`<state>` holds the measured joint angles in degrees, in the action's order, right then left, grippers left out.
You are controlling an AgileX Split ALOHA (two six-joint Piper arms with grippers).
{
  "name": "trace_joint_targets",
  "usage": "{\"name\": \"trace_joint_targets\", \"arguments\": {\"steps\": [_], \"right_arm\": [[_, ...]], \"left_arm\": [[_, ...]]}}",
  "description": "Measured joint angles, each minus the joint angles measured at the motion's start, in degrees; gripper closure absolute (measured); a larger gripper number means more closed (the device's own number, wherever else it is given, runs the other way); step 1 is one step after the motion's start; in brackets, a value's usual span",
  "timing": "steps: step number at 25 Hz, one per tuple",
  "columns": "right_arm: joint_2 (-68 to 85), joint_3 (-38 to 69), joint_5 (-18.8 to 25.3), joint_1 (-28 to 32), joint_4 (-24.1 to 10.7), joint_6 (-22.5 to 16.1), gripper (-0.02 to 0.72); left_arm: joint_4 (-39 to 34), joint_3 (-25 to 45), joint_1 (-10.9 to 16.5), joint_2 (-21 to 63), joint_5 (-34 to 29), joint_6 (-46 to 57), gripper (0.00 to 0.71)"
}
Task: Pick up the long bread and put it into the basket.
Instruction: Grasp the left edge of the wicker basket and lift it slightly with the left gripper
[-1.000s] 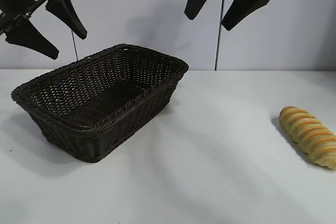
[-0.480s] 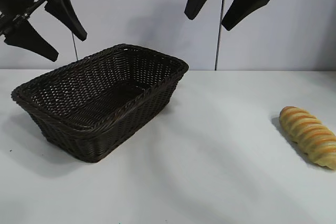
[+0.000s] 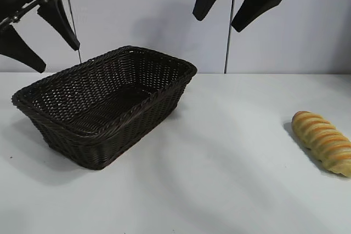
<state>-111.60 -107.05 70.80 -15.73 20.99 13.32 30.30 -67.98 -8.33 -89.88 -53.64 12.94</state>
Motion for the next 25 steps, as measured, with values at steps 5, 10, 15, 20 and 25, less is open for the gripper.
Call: {"name": "trace_joint_targets", "arguments": {"steps": [5,10,15,20,25], "right_arm": [[0.00,0.00,-0.05,0.00,-0.05,0.00,0.124],[0.00,0.00,-0.05,0.00,-0.05,0.00,0.124],[0.00,0.00,-0.05,0.00,-0.11,0.00,0.124],[0.00,0.00,-0.05,0.00,-0.11,0.00,0.124],[0.00,0.00,-0.05,0.00,-0.11,0.00,0.124]], "left_arm": [[-4.45,5.23,0.00,3.05,4.03,12.46,0.265],[-5.19,8.18,0.00,3.05,8.28,18.83,0.265],[-5.19,9.92,0.00,3.05,11.69,19.74,0.265],[-5.19,11.55,0.00,3.05,13.37,19.77,0.265],[-5.13,11.62,-0.92,1.74,13.79,19.87,0.265]]}}
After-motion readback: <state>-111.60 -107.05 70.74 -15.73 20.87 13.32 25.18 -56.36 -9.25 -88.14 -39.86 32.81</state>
